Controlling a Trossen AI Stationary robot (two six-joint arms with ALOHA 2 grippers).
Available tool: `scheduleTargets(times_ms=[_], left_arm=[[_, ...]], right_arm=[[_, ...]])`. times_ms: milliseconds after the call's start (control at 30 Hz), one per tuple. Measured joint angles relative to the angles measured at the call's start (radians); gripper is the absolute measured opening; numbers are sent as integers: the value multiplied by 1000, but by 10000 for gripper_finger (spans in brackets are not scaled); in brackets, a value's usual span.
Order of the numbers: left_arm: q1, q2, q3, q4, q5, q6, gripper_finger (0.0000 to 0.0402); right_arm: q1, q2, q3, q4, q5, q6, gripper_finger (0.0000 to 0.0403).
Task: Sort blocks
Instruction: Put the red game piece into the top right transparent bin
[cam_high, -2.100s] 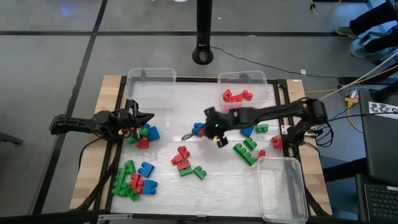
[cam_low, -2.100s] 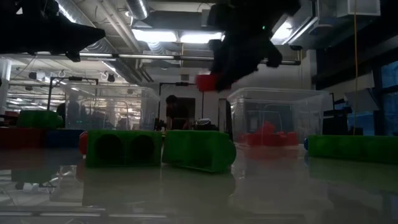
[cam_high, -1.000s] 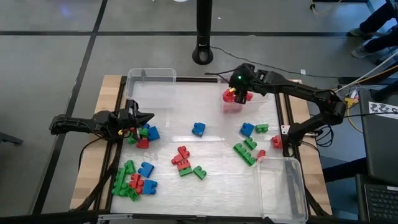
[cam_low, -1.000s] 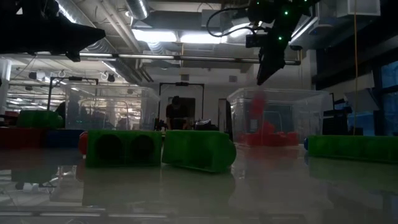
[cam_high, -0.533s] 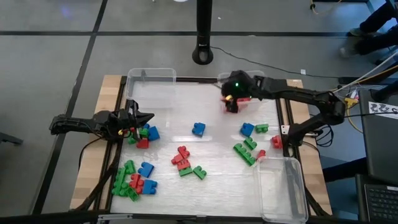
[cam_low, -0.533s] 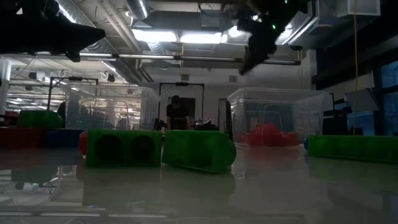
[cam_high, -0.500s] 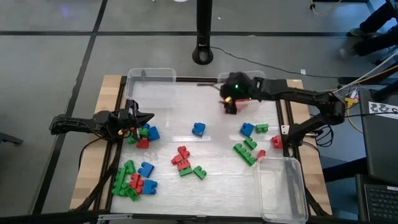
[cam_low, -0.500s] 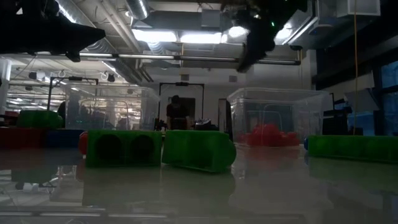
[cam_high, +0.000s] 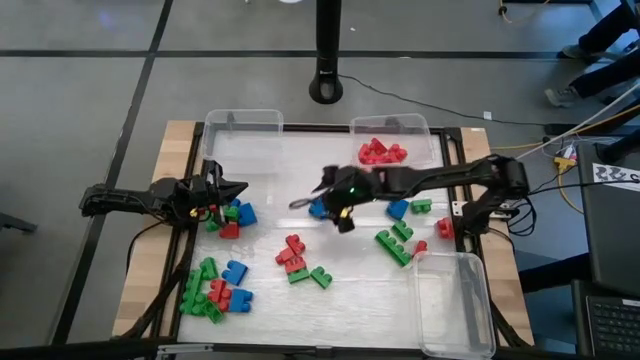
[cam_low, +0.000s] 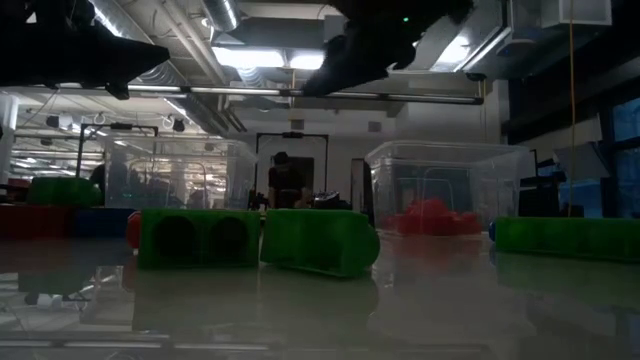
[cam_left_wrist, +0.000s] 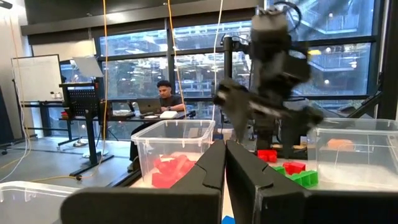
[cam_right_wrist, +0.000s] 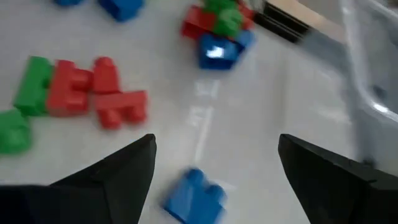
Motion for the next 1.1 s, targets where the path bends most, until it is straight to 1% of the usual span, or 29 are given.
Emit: scheduleTargets(times_ms=[233, 433, 567, 800, 1000, 1100], left_arm=[[0, 0, 0, 0, 0, -2, 4], [0, 7, 0, 0, -7, -4, 4], [0, 10, 0, -2, -9, -3, 4], [0, 10, 0, 0, -9, -3, 4], [0, 10, 0, 1, -9, -1, 4], [0, 10, 0, 0, -9, 0, 4]], right_arm=[[53, 158, 0, 137, -83, 0, 335], [65, 256, 0, 241, -93, 15, 335], [63, 279, 0, 250, -80, 27, 335], [62, 279, 0, 250, 56, 28, 335], [62, 279, 0, 271, 67, 51, 337], [63, 279, 0, 283, 23, 63, 357]])
